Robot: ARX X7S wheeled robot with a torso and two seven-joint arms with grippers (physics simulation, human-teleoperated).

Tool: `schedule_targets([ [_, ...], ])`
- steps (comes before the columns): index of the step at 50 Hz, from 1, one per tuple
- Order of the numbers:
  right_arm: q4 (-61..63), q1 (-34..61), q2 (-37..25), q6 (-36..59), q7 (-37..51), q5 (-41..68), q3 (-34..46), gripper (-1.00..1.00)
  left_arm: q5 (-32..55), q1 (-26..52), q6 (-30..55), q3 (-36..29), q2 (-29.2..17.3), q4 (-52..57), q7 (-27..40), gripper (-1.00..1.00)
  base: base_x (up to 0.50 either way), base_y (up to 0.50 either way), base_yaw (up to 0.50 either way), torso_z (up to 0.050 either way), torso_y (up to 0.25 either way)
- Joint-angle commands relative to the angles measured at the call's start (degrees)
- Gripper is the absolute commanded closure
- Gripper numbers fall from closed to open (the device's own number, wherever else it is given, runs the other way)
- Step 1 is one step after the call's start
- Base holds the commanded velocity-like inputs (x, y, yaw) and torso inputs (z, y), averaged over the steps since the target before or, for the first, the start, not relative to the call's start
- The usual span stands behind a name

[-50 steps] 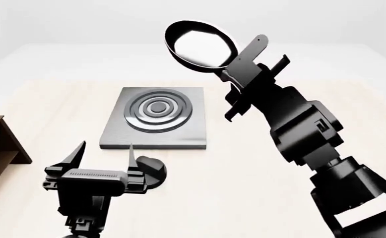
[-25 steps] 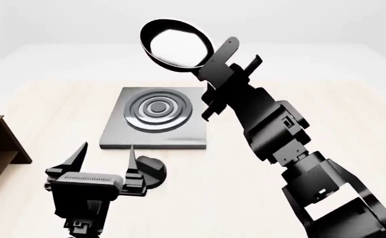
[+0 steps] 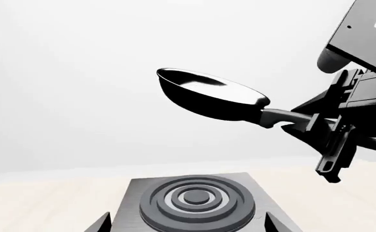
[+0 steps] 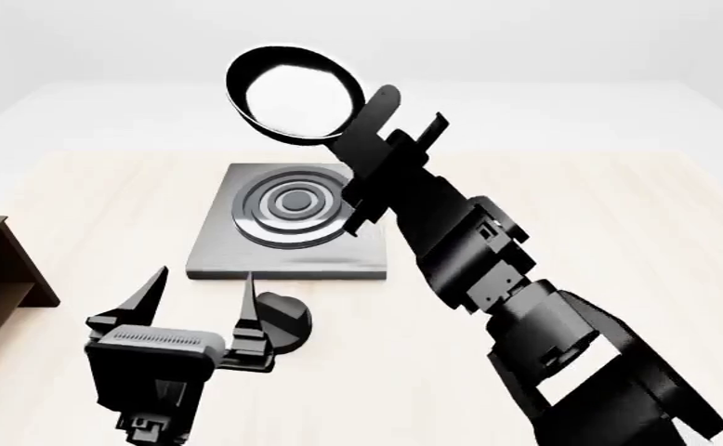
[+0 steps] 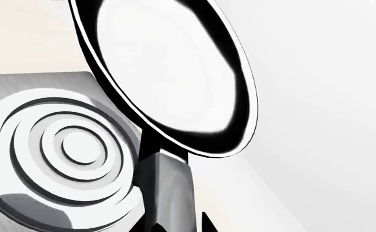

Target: Turn on the stove and put the frying pan on it.

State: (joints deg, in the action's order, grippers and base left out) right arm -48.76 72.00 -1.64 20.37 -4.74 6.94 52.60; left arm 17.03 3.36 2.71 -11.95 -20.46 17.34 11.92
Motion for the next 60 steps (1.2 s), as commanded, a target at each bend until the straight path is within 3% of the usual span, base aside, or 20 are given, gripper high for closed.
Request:
schedule_targets([
  [1, -0.07, 2.83, 1.41, -1.73, 5.23, 2.15, 4.93, 1.00, 0.55, -0.49, -1.02, 0.13, -0.44, 0.31, -0.44, -1.00, 0.00, 0.00, 0.00, 0.000, -0.166],
  [22, -0.42, 4.22, 1.09, -2.83, 7.89, 7.77, 11.18, 1.00, 0.45, -0.53, -1.08, -0.27, -0.92, 0.32, -0.32, -1.00, 0.00, 0.00, 0.00, 0.000, -0.250],
  [33, -2.12, 5.10, 1.50, -3.99, 8.74, 9.09, 13.92, 1.00, 0.28, -0.46, 0.11, -0.64, -0.92, 0.46, 0.43, -1.00, 0.00, 0.00, 0.00, 0.000, 0.000],
  [49, -5.05, 8.45, 1.63, -8.45, 15.15, 24.53, 32.88, 1.00, 0.97, -0.38, -0.47, -0.29, -1.09, -0.45, 0.36, -1.00, 0.00, 0.00, 0.00, 0.000, 0.002],
  [60, -6.13, 8.22, 1.63, -6.91, 15.22, 24.69, 35.46, 1.00, 1.38, -0.49, -0.84, -0.06, -1.29, -0.59, 0.41, -1.00, 0.00, 0.00, 0.00, 0.000, 0.001],
])
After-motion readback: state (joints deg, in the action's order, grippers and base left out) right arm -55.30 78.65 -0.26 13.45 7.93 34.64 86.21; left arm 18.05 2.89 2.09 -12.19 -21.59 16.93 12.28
